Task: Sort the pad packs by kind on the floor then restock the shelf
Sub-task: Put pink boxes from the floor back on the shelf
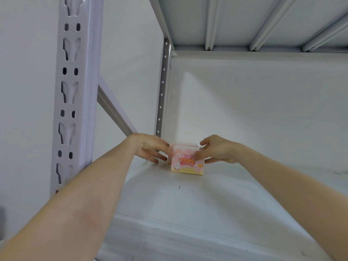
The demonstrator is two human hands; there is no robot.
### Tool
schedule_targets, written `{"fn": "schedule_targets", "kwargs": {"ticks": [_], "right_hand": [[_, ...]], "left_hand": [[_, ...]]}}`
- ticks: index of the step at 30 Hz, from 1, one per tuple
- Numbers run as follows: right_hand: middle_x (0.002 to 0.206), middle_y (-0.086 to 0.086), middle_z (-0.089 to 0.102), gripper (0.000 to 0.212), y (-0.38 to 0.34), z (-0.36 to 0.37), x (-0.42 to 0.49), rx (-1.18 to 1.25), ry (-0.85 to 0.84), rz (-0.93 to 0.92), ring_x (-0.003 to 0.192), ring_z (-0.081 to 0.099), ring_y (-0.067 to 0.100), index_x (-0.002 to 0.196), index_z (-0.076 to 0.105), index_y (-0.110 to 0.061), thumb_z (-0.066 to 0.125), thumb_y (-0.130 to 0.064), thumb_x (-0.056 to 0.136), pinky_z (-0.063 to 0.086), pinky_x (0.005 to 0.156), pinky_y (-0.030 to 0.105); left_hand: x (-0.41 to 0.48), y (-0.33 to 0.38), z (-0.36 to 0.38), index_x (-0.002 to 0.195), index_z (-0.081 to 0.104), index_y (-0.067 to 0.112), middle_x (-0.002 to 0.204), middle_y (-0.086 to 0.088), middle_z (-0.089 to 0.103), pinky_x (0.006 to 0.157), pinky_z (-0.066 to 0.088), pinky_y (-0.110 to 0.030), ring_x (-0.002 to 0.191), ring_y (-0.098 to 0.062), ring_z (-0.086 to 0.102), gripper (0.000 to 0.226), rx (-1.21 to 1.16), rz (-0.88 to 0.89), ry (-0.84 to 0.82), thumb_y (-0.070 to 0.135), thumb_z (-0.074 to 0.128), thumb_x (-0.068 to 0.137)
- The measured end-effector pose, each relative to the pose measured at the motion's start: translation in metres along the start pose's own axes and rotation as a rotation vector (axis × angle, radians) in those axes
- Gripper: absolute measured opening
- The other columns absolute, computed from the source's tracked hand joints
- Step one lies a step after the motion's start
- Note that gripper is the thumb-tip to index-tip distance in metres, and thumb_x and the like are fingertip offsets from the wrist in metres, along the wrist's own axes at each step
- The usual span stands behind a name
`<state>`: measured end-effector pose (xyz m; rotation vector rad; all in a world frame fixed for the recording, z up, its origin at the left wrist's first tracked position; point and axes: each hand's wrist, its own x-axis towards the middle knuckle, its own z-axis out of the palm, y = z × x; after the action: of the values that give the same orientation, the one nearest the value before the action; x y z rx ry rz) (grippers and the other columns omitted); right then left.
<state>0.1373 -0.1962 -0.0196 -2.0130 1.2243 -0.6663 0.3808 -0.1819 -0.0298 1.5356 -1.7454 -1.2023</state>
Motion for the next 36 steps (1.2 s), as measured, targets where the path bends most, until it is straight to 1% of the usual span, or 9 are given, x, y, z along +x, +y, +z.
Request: {"fn": "schedule_targets", "kwargs": {"ticks": [2,5,8,11,16,19,22,27,36], "right_hand": [[0.125,0.007,0.050,0.095,-0.001,0.004,0.003,-0.014,0.020,-0.014,0.102,0.064,0.019,0.146,0.028,0.002,0.085,-0.015,0.071,0.056,0.072,0.023],[0.109,0.000,0.053,0.085,-0.003,0.009,0.007,-0.018,0.034,-0.028,0.098,0.064,0.017,0.140,0.036,0.002,0.084,-0.014,0.072,0.055,0.069,0.022],[0.095,-0.003,0.057,0.054,-0.001,0.010,0.011,-0.016,0.032,-0.050,0.086,0.065,0.012,0.118,0.053,-0.005,0.083,-0.011,0.074,0.057,0.075,0.025],[0.093,-0.001,0.059,0.036,0.002,0.010,0.015,0.008,0.034,-0.065,0.082,0.065,0.011,0.096,0.053,-0.013,0.082,-0.006,0.074,0.058,0.075,0.025],[0.090,0.001,0.063,0.033,0.004,0.012,0.019,-0.002,0.028,-0.084,0.078,0.066,0.010,0.082,0.053,-0.017,0.080,-0.001,0.074,0.057,0.068,0.020],[0.090,0.001,0.060,0.034,0.006,0.014,0.018,-0.006,0.036,-0.094,0.077,0.064,0.010,0.086,0.054,-0.015,0.080,0.001,0.073,0.057,0.065,0.019],[0.094,0.000,0.057,0.045,0.006,0.016,0.015,-0.036,0.035,-0.107,0.084,0.061,0.012,0.110,0.057,-0.006,0.081,-0.002,0.072,0.056,0.068,0.020],[0.117,0.003,0.054,0.051,0.005,0.020,0.007,-0.131,0.068,-0.098,0.115,0.056,0.025,0.119,0.053,-0.012,0.081,-0.017,0.076,0.053,0.091,0.041],[0.147,0.007,0.040,0.090,-0.001,0.026,-0.016,-0.310,0.184,-0.107,0.132,0.042,0.025,0.149,0.026,-0.012,0.077,-0.036,0.079,0.039,0.104,0.036]], "left_hand": [[0.000,-0.001,0.000,0.134,0.053,0.020,0.141,0.005,0.052,0.110,0.031,-0.035,0.131,-0.017,0.047,0.054,0.001,0.003,-0.014,0.016,0.072,0.084],[-0.001,-0.003,0.000,0.140,0.048,0.019,0.140,0.002,0.054,0.113,0.027,-0.036,0.133,-0.017,0.045,0.060,0.007,0.017,-0.009,0.011,0.071,0.084],[-0.001,-0.005,-0.002,0.139,0.049,0.019,0.134,0.002,0.060,0.115,0.025,-0.037,0.133,-0.016,0.046,0.060,0.003,0.032,0.000,0.009,0.071,0.084],[-0.001,-0.008,-0.004,0.137,0.052,0.019,0.128,0.002,0.065,0.116,0.024,-0.037,0.129,-0.015,0.050,0.056,-0.018,0.046,0.006,0.007,0.070,0.085],[-0.002,-0.010,-0.005,0.131,0.057,0.021,0.125,0.002,0.067,0.117,0.024,-0.039,0.124,-0.013,0.055,0.050,-0.034,0.061,0.015,0.005,0.069,0.085],[-0.003,-0.010,-0.004,0.133,0.055,0.022,0.124,0.002,0.067,0.118,0.022,-0.039,0.121,-0.011,0.057,0.051,-0.038,0.058,0.015,0.005,0.068,0.086],[-0.007,-0.010,-0.002,0.133,0.055,0.022,0.123,0.001,0.068,0.118,0.022,-0.038,0.118,-0.010,0.059,0.052,-0.047,0.054,0.024,0.004,0.067,0.086],[-0.013,-0.009,0.003,0.136,0.053,0.022,0.120,0.003,0.069,0.118,0.021,-0.037,0.115,-0.007,0.060,0.056,-0.019,0.030,0.092,0.006,0.069,0.085],[-0.033,-0.005,0.025,0.143,0.045,0.012,0.134,-0.005,0.056,0.098,0.045,-0.031,0.119,-0.021,0.055,0.075,0.266,0.082,0.452,0.027,0.079,0.078]]}}
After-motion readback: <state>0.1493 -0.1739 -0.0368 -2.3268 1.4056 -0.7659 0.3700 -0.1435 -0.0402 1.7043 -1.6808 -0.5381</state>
